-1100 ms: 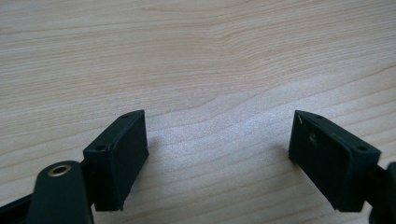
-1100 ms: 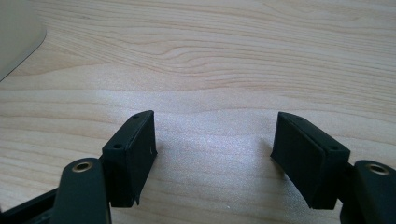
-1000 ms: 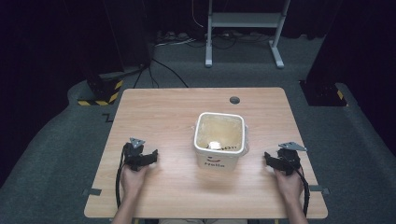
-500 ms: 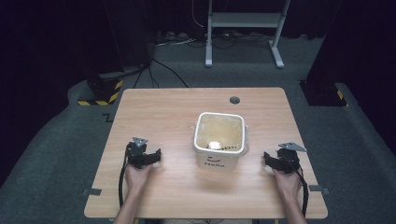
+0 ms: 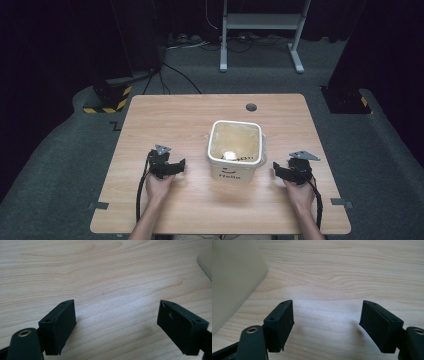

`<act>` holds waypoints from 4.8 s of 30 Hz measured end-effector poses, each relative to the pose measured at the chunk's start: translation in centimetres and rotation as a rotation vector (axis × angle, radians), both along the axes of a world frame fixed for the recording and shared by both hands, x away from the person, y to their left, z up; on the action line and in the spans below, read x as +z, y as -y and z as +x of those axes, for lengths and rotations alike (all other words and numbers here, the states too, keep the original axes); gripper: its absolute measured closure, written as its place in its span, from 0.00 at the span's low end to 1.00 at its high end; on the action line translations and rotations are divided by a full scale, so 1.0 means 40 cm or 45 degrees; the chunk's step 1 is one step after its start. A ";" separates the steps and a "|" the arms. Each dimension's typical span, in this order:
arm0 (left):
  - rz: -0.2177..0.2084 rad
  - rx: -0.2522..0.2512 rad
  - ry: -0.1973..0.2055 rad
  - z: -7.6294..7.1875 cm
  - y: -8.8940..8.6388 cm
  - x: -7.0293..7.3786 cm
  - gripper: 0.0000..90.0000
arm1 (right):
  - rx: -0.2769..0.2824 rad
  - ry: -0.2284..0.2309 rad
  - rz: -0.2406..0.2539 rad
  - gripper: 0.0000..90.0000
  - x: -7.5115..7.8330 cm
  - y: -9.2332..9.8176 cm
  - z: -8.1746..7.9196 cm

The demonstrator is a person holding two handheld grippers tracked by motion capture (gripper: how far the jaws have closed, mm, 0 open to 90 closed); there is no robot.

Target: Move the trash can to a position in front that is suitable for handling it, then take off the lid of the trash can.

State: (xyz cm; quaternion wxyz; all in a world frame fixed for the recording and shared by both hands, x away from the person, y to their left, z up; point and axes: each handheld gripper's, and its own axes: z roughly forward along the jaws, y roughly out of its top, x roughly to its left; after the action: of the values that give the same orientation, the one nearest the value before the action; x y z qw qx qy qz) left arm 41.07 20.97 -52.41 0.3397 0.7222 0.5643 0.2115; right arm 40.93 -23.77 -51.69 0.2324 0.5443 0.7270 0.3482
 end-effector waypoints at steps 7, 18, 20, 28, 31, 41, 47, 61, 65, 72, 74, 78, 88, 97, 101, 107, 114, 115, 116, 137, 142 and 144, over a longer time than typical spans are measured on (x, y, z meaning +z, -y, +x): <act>0.004 -0.041 0.009 0.004 0.040 -0.003 0.18 | 0.042 -0.001 0.005 0.30 0.003 -0.037 0.007; -0.029 -0.088 0.003 0.008 0.087 -0.002 0.18 | 0.076 -0.009 0.025 0.30 0.004 -0.079 0.013; -0.049 -0.106 0.001 0.009 0.099 0.002 0.17 | 0.075 -0.019 0.044 0.30 0.002 -0.084 0.014; -0.061 -0.147 0.015 0.011 0.138 0.013 0.17 | 0.094 -0.023 0.076 0.30 0.004 -0.103 0.014; -0.064 -0.151 0.015 0.011 0.144 0.015 0.17 | 0.091 -0.026 0.086 0.30 0.003 -0.107 0.015; -0.058 -0.171 0.020 0.010 0.157 0.021 0.17 | 0.092 -0.030 0.090 0.31 0.017 -0.134 0.024; -0.057 -0.173 0.024 0.012 0.161 0.025 0.17 | 0.092 -0.041 0.089 0.31 0.019 -0.146 0.029; -0.059 -0.105 0.019 0.012 0.135 0.031 0.18 | 0.092 -0.056 0.091 0.33 0.024 -0.186 0.048; -0.055 -0.087 0.014 0.012 0.121 0.033 0.19 | 0.088 -0.068 0.110 0.34 0.023 -0.201 0.057; -0.074 -0.041 0.025 0.006 0.093 0.032 0.19 | 0.099 -0.072 0.122 0.34 0.021 -0.231 0.070; -0.077 -0.035 0.021 0.004 0.087 0.031 0.19 | 0.106 -0.072 0.136 0.34 0.019 -0.236 0.073; -0.078 -0.024 0.026 0.004 0.078 0.030 0.19 | 0.107 -0.075 0.145 0.34 0.016 -0.246 0.075; -0.083 0.004 0.031 0.001 0.058 0.029 0.19 | 0.118 -0.085 0.135 0.35 0.020 -0.271 0.085; -0.094 0.032 0.028 -0.005 0.035 0.028 0.19 | 0.133 -0.093 0.144 0.35 0.019 -0.294 0.090; -0.099 0.042 0.026 -0.005 0.031 0.027 0.18 | 0.139 -0.097 0.144 0.33 0.018 -0.298 0.091; -0.054 0.061 0.024 -0.014 0.014 0.026 0.17 | 0.148 -0.102 0.099 0.30 0.007 -0.269 0.089; 0.011 0.127 0.024 -0.025 -0.036 0.015 0.17 | 0.070 -0.058 -0.010 0.29 -0.010 -0.171 0.072; 0.027 0.152 0.023 -0.029 -0.052 0.009 0.17 | 0.064 -0.040 -0.043 0.29 -0.013 -0.160 0.069; 0.043 0.161 0.024 -0.031 -0.060 0.007 0.17 | 0.060 -0.011 -0.079 0.26 -0.019 -0.151 0.065; 0.096 0.167 0.020 -0.053 -0.095 -0.010 0.17 | 0.170 -0.036 -0.014 0.39 -0.006 -0.077 0.054; 0.094 0.167 0.020 -0.052 -0.095 -0.010 0.17 | 0.195 -0.007 0.038 0.51 0.010 -0.070 0.049; 0.096 0.167 0.022 -0.052 -0.095 -0.010 0.17 | 0.207 0.003 0.039 0.52 0.016 -0.066 0.047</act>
State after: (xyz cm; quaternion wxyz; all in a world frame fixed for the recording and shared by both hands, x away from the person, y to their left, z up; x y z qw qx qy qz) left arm 38.99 24.78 -52.80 0.3027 0.6941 0.5990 0.2605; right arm 42.80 -21.12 -51.06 0.1957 0.4865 0.7632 0.3776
